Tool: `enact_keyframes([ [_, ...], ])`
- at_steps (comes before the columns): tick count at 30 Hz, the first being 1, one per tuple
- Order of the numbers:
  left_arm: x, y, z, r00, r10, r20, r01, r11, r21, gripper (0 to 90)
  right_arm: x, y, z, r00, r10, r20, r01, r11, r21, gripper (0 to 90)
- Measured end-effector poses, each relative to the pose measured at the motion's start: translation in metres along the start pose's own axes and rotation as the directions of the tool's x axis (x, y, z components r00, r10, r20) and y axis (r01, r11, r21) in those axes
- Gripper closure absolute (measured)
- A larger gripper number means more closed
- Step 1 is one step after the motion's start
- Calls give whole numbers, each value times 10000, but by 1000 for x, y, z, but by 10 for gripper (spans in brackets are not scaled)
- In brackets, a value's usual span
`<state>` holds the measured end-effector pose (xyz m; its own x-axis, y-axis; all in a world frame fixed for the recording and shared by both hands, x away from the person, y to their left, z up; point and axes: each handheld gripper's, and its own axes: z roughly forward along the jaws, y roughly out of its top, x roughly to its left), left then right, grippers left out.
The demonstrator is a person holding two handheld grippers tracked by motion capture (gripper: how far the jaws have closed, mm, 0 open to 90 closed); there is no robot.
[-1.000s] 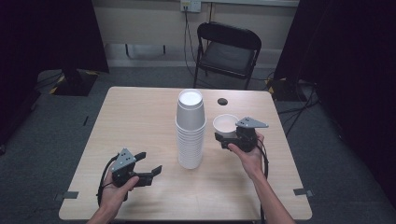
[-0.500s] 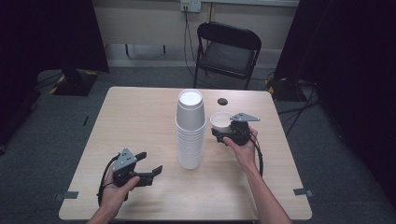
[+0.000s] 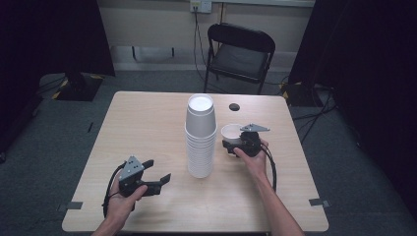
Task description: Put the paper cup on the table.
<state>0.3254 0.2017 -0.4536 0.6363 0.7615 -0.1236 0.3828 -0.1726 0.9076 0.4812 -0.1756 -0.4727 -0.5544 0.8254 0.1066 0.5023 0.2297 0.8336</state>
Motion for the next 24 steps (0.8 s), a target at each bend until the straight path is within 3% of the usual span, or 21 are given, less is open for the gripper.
enact_keyframes([
  [9,0,-1,-3,10000,47,-24,-47,10000,-43,163,-2,-7,-5,9997,221,86,-220,9996,-185,154],
  [24,-1,-2,-4,9999,-54,-130,54,10000,0,163,-2,-16,-12,9999,-115,91,113,9998,184,159],
])
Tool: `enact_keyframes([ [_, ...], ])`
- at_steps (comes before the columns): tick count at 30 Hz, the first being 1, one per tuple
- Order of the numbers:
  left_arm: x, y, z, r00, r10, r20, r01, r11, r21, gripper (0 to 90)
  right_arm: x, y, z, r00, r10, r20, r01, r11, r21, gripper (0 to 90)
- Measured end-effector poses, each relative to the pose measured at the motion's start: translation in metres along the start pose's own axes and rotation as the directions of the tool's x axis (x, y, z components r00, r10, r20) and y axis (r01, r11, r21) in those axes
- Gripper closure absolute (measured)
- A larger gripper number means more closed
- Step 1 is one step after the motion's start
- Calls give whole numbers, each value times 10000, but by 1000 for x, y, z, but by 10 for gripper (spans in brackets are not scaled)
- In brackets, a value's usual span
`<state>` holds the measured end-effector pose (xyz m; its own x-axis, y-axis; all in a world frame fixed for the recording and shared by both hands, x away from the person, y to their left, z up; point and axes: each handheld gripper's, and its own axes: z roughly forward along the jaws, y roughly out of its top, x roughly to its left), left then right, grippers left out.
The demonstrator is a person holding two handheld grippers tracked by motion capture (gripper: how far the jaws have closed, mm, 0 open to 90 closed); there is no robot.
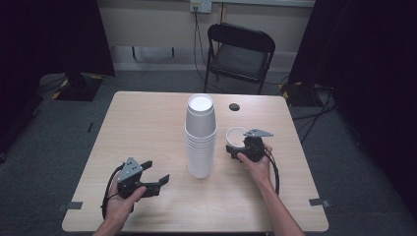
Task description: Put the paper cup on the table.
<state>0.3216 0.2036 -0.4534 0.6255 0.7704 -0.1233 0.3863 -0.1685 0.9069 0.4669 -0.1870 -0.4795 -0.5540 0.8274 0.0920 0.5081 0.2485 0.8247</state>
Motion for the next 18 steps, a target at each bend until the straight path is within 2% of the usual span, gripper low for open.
enact_keyframes([
  [6,-1,-1,0,10000,22,45,-22,10000,25,165,2,-1,0,10000,-53,65,53,10000,-30,153],
  [10,0,-1,1,10000,-3,33,3,10000,69,166,0,-2,1,9999,92,-128,-91,9999,71,143],
  [14,1,-2,1,10000,-93,16,92,9999,77,168,0,-5,1,9998,158,-99,-157,9998,121,143],
  [18,1,-1,1,9999,-95,48,94,9999,82,168,0,-6,0,9993,239,-289,-229,9991,362,133],
])
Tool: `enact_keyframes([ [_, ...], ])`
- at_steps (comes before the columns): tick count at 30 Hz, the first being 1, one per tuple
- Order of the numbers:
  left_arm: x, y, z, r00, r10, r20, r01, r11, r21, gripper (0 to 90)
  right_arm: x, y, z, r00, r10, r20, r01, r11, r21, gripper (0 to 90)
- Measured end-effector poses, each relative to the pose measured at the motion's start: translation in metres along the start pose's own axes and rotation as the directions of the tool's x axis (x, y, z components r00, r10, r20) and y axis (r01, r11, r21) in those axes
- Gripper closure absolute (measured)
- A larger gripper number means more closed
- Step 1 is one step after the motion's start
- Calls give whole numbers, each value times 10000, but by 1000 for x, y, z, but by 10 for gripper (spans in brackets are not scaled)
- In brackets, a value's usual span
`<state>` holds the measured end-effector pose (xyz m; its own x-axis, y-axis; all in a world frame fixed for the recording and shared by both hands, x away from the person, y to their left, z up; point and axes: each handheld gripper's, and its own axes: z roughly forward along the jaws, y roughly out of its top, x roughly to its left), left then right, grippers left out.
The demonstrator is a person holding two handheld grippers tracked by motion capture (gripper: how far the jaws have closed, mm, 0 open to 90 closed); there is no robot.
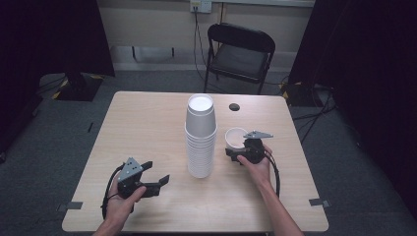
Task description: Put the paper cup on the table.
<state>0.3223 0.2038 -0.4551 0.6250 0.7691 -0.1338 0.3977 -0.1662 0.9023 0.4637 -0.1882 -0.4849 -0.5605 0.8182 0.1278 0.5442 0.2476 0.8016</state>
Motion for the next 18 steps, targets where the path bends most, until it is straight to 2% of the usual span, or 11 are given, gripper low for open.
enact_keyframes([
  [8,2,0,0,9999,-124,-14,125,9999,61,171,2,-1,-4,10000,-7,80,7,10000,41,134],
  [10,2,0,0,9999,-149,10,149,9999,61,171,2,-3,-4,9997,-125,219,124,9999,74,136],
  [15,2,0,0,9999,-113,39,113,9999,58,171,0,-7,-6,9997,14,239,-19,9998,194,134],
  [18,2,0,0,9999,-130,47,130,9999,77,170,1,-6,-11,9994,-122,334,118,9999,115,134],
])
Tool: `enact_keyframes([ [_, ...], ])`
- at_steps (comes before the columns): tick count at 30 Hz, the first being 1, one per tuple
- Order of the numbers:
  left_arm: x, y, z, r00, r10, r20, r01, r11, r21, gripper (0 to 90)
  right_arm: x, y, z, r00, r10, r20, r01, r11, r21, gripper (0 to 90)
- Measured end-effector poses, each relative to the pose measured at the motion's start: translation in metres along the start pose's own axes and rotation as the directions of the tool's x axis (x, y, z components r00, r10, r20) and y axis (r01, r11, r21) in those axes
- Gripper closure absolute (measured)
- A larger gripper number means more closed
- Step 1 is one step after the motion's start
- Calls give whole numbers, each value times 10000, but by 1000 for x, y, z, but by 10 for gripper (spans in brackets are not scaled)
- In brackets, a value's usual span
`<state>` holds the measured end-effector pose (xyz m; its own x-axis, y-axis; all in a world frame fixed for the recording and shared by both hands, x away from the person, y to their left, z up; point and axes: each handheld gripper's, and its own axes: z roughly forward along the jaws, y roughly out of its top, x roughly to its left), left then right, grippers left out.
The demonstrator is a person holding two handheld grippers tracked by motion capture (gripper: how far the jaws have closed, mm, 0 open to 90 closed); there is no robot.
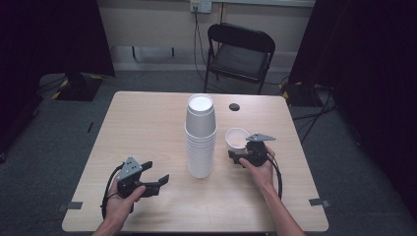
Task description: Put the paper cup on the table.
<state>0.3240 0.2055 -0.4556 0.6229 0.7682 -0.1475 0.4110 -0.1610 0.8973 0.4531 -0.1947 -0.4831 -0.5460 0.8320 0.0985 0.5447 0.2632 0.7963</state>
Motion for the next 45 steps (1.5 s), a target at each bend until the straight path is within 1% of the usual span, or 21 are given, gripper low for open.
enact_keyframes([
  [3,1,-1,1,10000,-76,32,76,9999,112,170,-1,-3,-4,10000,-15,43,14,9999,124,132],
  [5,1,-1,2,9999,-107,21,107,9999,101,170,-3,-5,-6,10000,74,8,-74,9999,135,133],
  [12,3,-1,2,9999,-113,0,113,9999,128,170,-5,-5,-19,10000,42,19,-42,10000,-25,137],
  [14,3,-2,3,9999,-144,21,144,9996,223,170,-4,-5,-24,10000,33,70,-32,9999,-107,139],
  [16,4,-3,4,9999,-162,30,162,9995,284,169,-3,-5,-28,10000,12,-28,-12,9999,-111,143],
  [21,6,-3,5,9999,-136,31,135,9993,346,165,-2,-4,-43,10000,1,-4,-1,9992,-401,147],
  [23,6,-3,4,10000,54,60,-56,9994,345,167,-3,-4,-49,10000,33,-9,-33,9989,-478,143],
  [25,6,-4,3,10000,71,7,-71,9994,348,168,-2,-6,-56,10000,-13,-88,8,9986,-537,138],
  [27,6,-4,3,10000,71,-46,-70,9995,292,168,-1,-8,-61,10000,-66,-58,63,9986,-521,138],
  [30,6,-3,3,9999,114,-122,-111,9996,277,166,1,-11,-72,9999,22,-108,-29,9977,-677,135],
  [32,5,-3,3,9998,174,-60,-172,9994,286,166,2,-12,-78,9999,62,-126,-72,9967,-807,135],
  [33,5,-3,3,9999,140,2,-140,9995,288,166,2,-12,-81,9999,63,-132,-74,9965,-829,135],
  [35,5,-3,3,9999,169,8,-170,9995,248,166,3,-12,-87,9997,143,-193,-161,9952,-965,135],
  [36,5,-3,2,9998,171,-40,-170,9995,251,166,4,-13,-90,9995,164,-273,-191,9948,-1004,135],
  [39,6,-3,2,9997,83,-218,-78,9997,228,164,9,-16,-98,9994,178,-303,-209,9939,-1080,135],
  [40,7,-3,1,9997,68,-247,-62,9997,240,163,11,-17,-101,9993,135,-354,-172,9941,-1074,135],
  [41,7,-4,1,9997,56,-234,-50,9997,245,163,14,-17,-104,9995,116,-307,-147,9946,-1031,135],
  [44,7,-5,2,9997,-6,-246,13,9997,249,165,23,-20,-111,9990,-114,-435,68,9946,-1033,136],
  [45,6,-5,2,9997,4,-233,1,9997,246,165,25,-21,-114,9989,-221,-410,179,9947,-1009,137],
])
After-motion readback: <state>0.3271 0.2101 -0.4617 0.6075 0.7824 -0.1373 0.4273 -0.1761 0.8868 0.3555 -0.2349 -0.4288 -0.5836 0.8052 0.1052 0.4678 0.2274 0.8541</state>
